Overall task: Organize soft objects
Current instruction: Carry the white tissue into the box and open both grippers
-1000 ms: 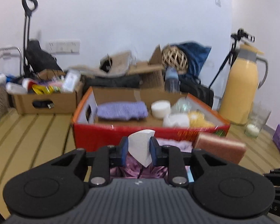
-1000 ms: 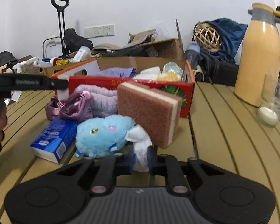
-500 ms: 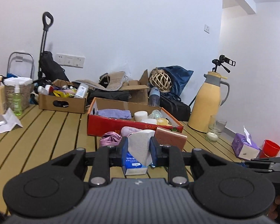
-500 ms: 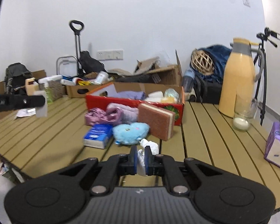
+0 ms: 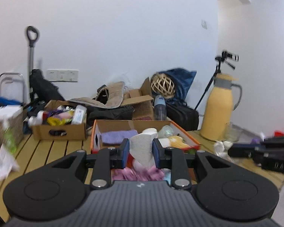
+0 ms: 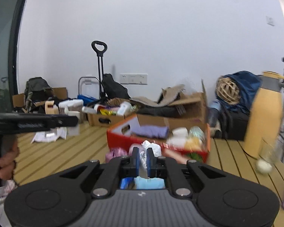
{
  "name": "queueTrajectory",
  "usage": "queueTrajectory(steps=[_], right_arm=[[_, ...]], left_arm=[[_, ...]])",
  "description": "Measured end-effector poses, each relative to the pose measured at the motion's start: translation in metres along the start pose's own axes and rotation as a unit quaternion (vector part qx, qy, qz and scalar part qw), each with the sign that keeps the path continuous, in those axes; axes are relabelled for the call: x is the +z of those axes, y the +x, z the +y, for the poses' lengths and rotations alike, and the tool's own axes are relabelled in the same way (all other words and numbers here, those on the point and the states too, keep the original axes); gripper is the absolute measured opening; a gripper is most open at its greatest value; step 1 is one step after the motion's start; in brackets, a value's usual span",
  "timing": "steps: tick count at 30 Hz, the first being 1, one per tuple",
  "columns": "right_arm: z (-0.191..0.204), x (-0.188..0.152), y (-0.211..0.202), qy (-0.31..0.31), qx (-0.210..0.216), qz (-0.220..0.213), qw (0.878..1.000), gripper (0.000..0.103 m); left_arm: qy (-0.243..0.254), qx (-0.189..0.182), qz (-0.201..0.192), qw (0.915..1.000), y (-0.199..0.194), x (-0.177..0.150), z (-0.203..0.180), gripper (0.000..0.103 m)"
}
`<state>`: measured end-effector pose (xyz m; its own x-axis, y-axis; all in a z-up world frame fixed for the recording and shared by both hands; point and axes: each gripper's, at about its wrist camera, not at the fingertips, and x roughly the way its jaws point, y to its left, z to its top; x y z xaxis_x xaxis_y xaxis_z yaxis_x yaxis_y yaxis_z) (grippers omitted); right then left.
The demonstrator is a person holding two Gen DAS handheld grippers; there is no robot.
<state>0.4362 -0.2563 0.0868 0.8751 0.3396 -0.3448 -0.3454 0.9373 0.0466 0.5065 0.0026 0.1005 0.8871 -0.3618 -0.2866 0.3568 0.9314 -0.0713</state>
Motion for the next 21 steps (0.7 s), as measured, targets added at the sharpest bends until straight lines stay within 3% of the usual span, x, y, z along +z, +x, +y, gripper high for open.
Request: queueTrajectory(steps=[4,6,8,13,15,18,20,21], right_arm=[[-0.030,0.045,0.082,0.005,0.023,0.024,0.999,0.007],[-0.046,0.064,0.133,0.007,0.021,0.050,0.998,0.007],[-0.061,0.080,0.189,0.015,0.018,0.080,0.997,0.007],[-0.089,0.087,0.317,0.025,0.011,0.168,0.985,0.008],[-0.095,0.078,0.355,0.005,-0.021,0.195,0.981,0.010],[-0.104,0.064,0.385,0.006,-0.048,0.221,0.974,0.026],[-0.109,0.058,0.390,0.014,-0.049,0.220,0.974,0.046],[-0.112,0.057,0.392,0.020,-0.045,0.221,0.974,0.048]], left_arm=[[0.016,0.001,0.040,0.9991,0.084,0.034,0.024,0.026],[0.009,-0.012,0.081,0.9966,0.133,0.045,0.039,0.026],[0.003,0.001,0.114,0.9935,0.177,0.049,0.052,0.026],[0.038,0.027,0.191,0.9804,0.278,0.041,0.066,0.032],[0.055,0.042,0.214,0.9743,0.302,0.030,0.070,0.038],[0.071,0.053,0.222,0.9711,0.316,0.016,0.075,0.044],[0.059,0.053,0.222,0.9718,0.318,0.012,0.081,0.049],[0.060,0.051,0.215,0.9733,0.317,0.011,0.080,0.049]])
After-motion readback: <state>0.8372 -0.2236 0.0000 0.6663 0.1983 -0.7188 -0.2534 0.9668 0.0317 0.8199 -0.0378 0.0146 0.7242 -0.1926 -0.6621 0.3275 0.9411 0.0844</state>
